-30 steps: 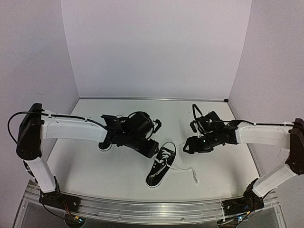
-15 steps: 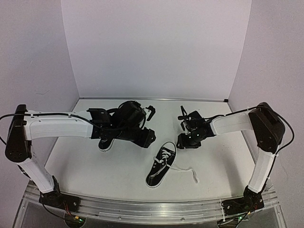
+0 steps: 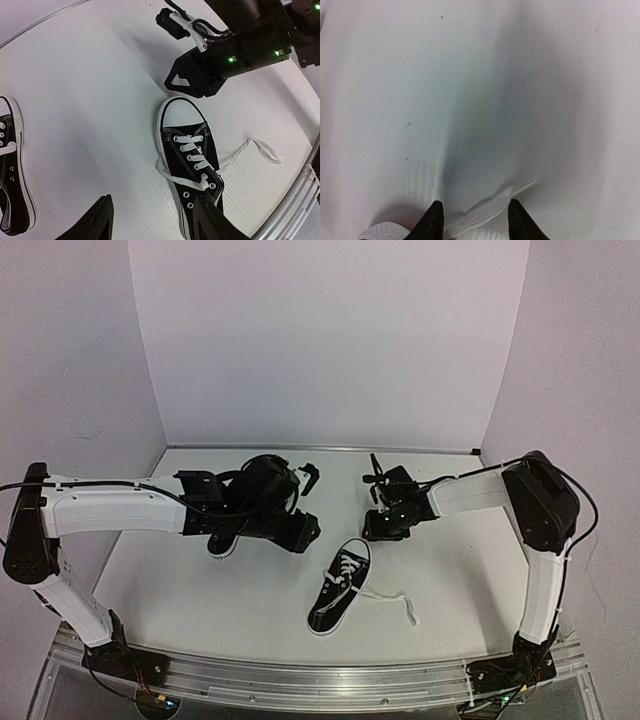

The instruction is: Tie the shoes

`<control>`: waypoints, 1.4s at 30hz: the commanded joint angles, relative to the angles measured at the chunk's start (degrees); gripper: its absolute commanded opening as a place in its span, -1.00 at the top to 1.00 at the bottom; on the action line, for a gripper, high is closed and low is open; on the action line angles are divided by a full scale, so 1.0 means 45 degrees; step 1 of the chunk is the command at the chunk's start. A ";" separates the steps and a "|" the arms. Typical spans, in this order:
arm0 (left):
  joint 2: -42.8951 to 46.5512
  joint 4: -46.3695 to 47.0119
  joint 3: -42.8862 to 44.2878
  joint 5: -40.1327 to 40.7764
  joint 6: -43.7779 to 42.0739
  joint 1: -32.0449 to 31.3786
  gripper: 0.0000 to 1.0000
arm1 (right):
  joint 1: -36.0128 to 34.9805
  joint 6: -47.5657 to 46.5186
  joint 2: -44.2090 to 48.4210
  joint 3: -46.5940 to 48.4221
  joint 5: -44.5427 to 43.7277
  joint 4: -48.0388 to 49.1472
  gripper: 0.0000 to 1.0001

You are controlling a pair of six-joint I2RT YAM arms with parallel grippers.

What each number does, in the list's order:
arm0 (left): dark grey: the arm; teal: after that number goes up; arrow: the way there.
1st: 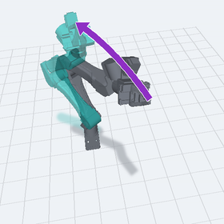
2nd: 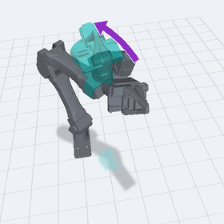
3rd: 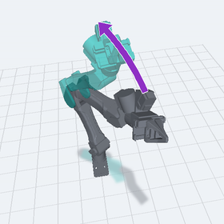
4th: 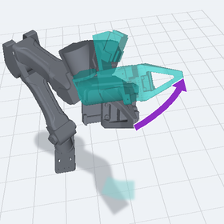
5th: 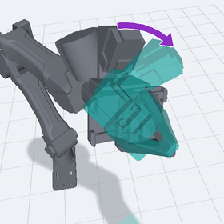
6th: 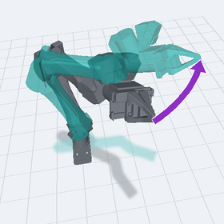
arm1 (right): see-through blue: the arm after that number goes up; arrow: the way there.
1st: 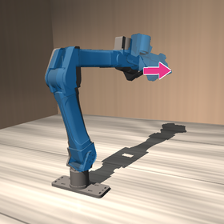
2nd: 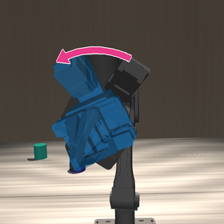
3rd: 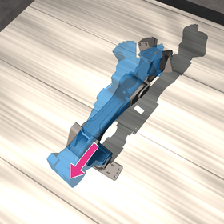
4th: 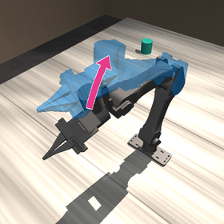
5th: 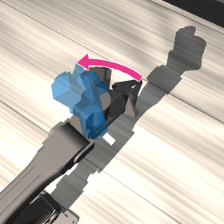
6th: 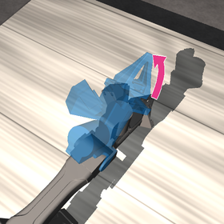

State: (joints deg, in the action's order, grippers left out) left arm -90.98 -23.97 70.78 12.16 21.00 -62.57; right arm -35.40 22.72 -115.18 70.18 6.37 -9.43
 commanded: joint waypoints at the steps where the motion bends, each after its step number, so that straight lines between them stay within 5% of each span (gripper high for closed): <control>1: 0.0521 0.0305 -0.0007 0.0336 -0.0199 0.0008 -0.13 | 0.0014 -0.0073 -0.0924 0.0404 -0.0181 -0.0550 0.24; 14: 0.1072 0.0073 -0.0290 0.0669 -0.0429 0.0018 -0.14 | -0.0938 -0.0617 -0.2714 0.2432 -0.1967 -0.2409 0.40; 21: 0.1723 0.0176 -0.0918 0.0929 -0.0393 0.0017 -0.14 | -0.1276 -0.0893 -0.3051 0.2898 -0.1528 -0.2484 1.00; 32: 0.2383 -0.0266 -0.1337 0.1518 0.0267 0.0067 -0.31 | -0.2401 -0.1445 -0.3378 0.6860 0.0919 -0.2513 1.00; 42: 0.4907 -0.0041 -0.3066 0.1861 0.1584 0.1120 -0.38 | -0.3601 -0.0953 -0.3037 0.8914 0.2630 -0.2480 1.00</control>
State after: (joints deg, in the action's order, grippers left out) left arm -74.18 -24.52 58.86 17.95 25.03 -59.24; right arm -49.57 17.32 -130.32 106.43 14.00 -20.41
